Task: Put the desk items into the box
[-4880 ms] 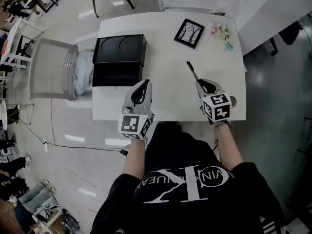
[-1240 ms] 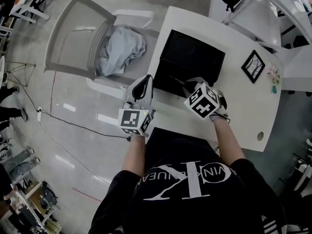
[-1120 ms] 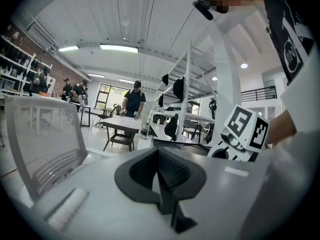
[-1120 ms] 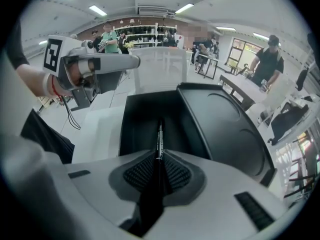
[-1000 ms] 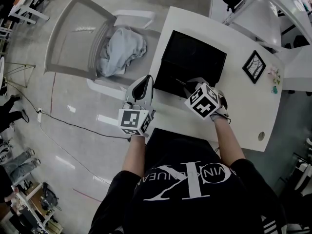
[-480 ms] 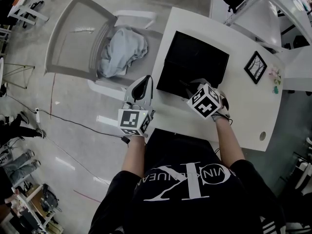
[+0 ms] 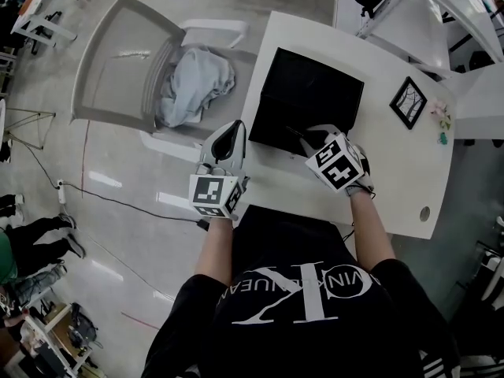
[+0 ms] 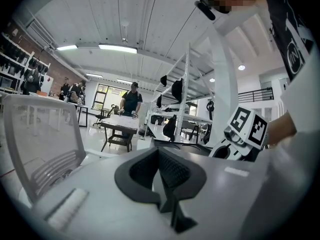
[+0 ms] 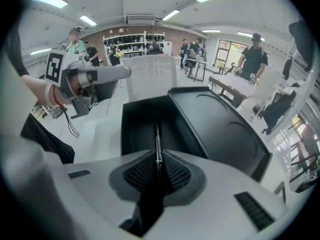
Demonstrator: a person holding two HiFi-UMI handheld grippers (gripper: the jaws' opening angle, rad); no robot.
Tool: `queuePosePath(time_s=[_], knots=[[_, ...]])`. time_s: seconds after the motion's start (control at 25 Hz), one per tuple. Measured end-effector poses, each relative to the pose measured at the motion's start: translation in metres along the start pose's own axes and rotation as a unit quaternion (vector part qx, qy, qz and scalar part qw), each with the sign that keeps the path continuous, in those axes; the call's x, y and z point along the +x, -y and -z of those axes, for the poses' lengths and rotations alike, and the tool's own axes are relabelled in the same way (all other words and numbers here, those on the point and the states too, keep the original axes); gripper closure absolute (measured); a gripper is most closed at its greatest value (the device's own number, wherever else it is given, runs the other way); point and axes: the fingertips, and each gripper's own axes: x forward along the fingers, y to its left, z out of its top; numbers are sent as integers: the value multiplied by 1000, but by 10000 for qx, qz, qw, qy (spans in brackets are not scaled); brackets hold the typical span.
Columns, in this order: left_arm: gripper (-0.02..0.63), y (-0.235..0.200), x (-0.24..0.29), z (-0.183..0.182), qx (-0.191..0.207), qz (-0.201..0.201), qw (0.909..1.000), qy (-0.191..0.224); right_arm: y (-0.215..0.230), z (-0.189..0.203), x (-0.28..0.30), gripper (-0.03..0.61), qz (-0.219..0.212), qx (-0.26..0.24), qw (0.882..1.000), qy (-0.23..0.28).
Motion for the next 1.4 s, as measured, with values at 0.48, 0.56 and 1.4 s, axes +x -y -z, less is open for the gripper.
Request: queuePosePath(time_s=[0.48,0.56,1.4], knots=[[604,22,-19,-21,277,5,9994,188,4,-13,-59,558,343,871,9857,1401],[604,24,-24,-22,277,-9,9994,217,4,-13,-69,560,437,918,9827,1550],[604,73,-71,-28,418,59,9984,386,-13,26,-161,565,1397,1547,9304,3014]])
